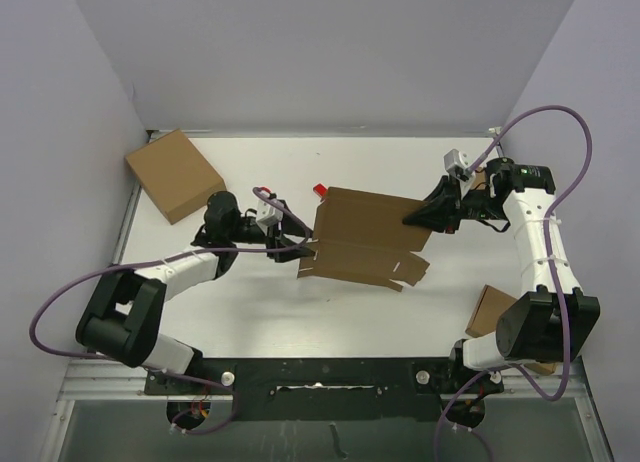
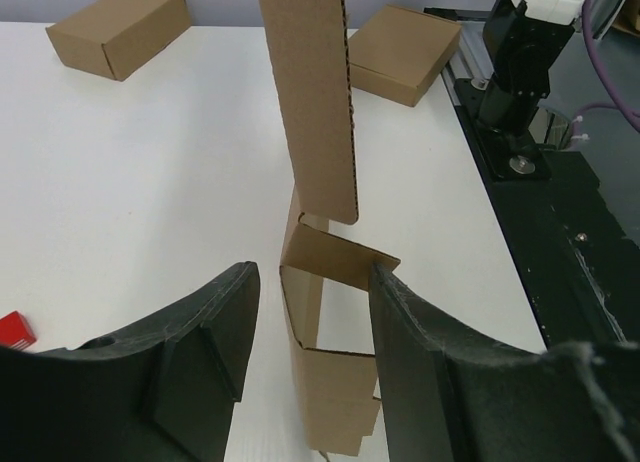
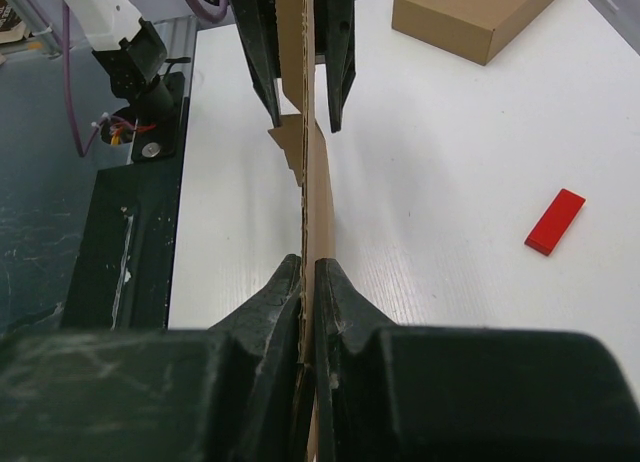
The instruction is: Fold the paper box
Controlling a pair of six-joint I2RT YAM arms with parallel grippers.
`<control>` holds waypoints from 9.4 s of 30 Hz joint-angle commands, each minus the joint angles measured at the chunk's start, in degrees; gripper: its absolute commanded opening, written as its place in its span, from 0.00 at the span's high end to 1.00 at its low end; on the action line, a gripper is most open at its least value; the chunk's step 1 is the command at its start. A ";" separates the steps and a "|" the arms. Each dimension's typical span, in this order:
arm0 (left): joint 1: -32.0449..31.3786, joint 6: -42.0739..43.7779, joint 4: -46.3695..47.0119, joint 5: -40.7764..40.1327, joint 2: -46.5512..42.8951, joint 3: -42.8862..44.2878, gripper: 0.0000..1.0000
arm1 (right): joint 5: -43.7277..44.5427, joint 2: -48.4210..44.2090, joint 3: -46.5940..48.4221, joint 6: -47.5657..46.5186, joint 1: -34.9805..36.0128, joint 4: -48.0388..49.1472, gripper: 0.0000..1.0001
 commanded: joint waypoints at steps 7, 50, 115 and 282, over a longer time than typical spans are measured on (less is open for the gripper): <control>-2.62 -6.09 14.05 -2.63 5.25 1.95 0.58 | -4.07 -3.14 1.04 -1.06 -0.37 -0.57 1.00; -4.80 -27.35 44.92 -6.26 18.26 4.00 0.76 | -5.34 -2.40 -0.71 1.48 -0.90 2.12 1.00; 9.46 -62.63 28.16 -39.81 11.86 -6.54 0.43 | -1.29 3.64 8.24 144.25 -6.84 117.67 1.00; -5.57 -47.13 37.45 -45.18 -4.29 -17.38 0.28 | 3.60 2.18 2.63 159.51 -10.70 135.24 1.00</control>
